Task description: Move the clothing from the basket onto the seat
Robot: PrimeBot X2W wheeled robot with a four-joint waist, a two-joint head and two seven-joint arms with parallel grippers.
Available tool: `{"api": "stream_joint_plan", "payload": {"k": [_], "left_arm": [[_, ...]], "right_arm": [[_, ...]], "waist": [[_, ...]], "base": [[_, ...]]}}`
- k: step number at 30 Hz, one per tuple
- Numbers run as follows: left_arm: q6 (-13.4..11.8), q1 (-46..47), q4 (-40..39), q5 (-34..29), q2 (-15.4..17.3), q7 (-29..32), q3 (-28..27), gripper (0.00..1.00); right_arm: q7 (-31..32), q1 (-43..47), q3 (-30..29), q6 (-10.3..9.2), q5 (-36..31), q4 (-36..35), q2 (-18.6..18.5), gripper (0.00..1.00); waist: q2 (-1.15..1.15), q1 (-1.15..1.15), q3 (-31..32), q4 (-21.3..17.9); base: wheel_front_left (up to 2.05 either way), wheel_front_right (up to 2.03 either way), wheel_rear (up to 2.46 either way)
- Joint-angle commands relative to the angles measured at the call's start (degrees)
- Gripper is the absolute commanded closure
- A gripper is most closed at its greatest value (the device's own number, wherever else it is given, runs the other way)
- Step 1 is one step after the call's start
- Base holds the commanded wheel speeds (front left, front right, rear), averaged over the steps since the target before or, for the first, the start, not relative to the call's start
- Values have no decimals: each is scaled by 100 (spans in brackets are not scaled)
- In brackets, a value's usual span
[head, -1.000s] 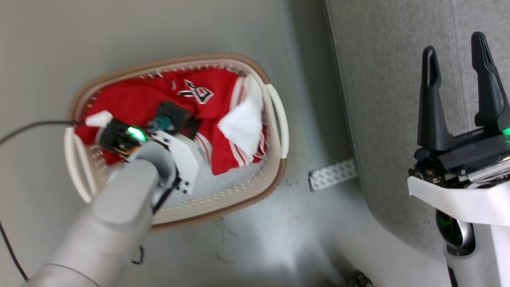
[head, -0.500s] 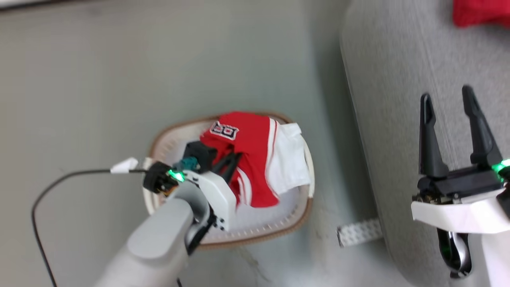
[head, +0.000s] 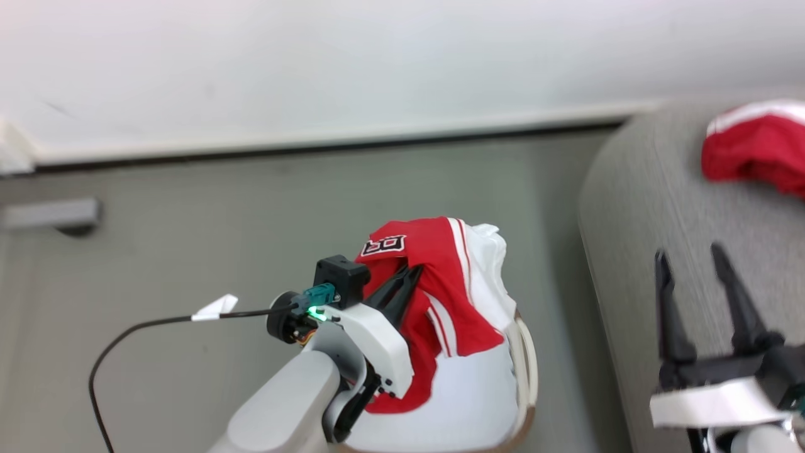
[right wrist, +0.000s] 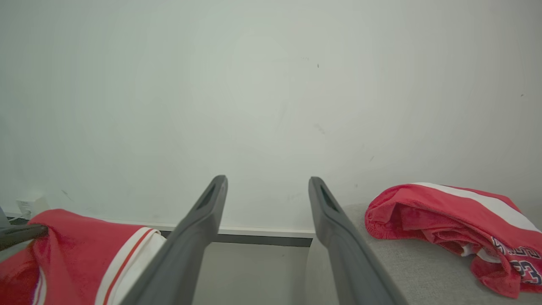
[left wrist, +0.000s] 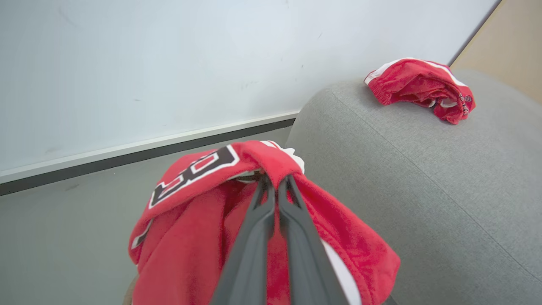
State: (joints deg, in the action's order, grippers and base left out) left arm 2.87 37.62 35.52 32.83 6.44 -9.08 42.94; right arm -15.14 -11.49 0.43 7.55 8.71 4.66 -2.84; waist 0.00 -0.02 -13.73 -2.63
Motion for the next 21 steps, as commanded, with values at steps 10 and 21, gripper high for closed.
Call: {"api": "stream_joint_plan", "payload": {"k": [10, 21], "left_arm": [[-481, -462, -1413, 227, 400, 441, -213, 100], [-986, -699, -2620, 227, 905, 887, -423, 100]], "right_arm": [[-1, 943, 68, -13, -90, 371, -11, 0], [-1, 1361, 335, -13, 44, 434, -10, 0]], "waist": [[0, 2, 1513, 663], [0, 2, 1885, 763]], "base": [[0, 0, 0], [0, 0, 0]]}}
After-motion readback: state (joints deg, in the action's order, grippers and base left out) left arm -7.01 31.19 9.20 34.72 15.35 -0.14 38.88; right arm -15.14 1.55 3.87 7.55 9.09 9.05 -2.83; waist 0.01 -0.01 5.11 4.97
